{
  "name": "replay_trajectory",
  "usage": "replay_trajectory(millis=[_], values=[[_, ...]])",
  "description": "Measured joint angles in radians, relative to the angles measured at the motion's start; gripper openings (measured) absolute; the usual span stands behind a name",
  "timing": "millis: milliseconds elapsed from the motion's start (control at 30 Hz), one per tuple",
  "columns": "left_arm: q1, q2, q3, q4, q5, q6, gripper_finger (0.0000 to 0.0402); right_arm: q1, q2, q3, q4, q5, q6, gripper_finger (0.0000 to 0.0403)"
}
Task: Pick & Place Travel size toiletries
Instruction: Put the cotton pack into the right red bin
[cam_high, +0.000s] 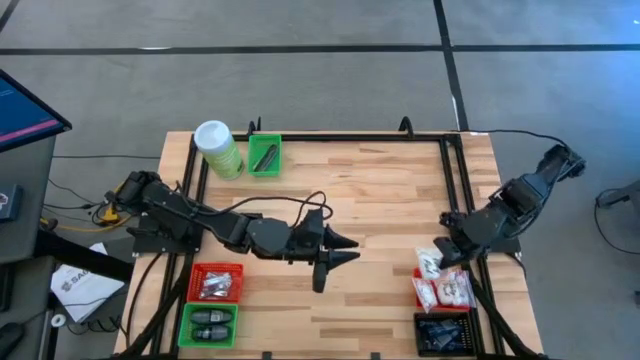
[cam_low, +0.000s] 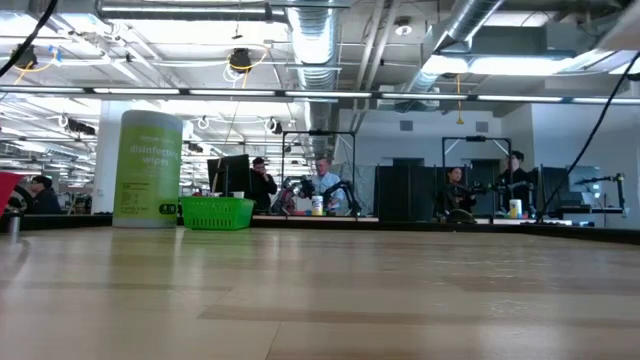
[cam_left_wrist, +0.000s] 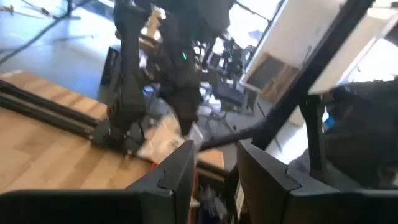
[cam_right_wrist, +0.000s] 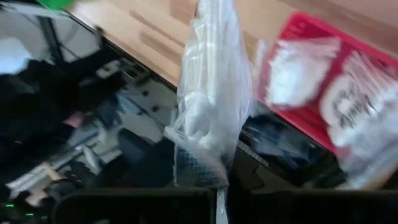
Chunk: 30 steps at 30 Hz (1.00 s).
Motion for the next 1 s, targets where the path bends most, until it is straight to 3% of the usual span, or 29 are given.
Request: replay_trajectory(millis=[200, 333, 467, 700, 1000], values=[[0.008, -0.001, 0.0, 0.015, 0.096, 0.067, 0.0113, 0.123, 0.03, 0.0, -0.04, -0.005, 0.068, 0.0], [0.006, -0.001, 0.0, -0.007, 0.116, 0.201, 0.011, 0.194, 0.056, 0.0, -0.078, -0.011, 0.099, 0.0], [0.021, -0.001, 0.012, -0.07, 0.126, 0.24, 0.0104, 0.242, 0.091, 0.0, -0.086, -0.011, 0.119, 0.0], [0.05, -0.001, 0.073, -0.297, 0.118, 0.3, 0.0092, 0.274, 0.165, 0.0, -0.092, -0.039, 0.101, 0.0], [0.086, -0.001, 0.111, -0.394, 0.113, 0.421, 0.008, 0.271, 0.259, -0.009, -0.123, -0.096, 0.044, 0.0]])
